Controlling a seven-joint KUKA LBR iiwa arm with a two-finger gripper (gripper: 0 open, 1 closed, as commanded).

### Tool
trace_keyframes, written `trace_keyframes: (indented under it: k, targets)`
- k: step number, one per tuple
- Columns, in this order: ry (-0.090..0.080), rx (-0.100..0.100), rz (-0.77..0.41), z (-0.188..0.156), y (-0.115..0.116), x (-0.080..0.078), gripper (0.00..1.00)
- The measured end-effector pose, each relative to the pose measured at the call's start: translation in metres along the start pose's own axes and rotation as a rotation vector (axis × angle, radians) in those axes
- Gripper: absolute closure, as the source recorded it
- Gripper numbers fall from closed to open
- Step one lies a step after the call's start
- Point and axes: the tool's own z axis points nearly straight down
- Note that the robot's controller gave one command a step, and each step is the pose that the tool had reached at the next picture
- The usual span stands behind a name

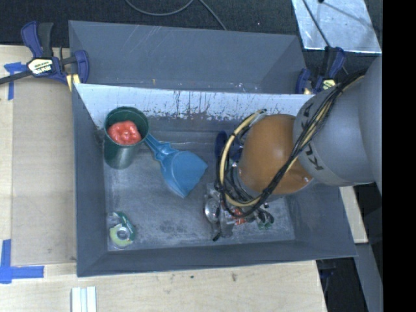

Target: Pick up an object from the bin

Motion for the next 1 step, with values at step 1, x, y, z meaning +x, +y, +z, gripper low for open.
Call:
trace_keyframes:
  k: [1]
  targets:
    - [0.000,0.000,0.000,0.0000,0.0000,0.0000,1.00]
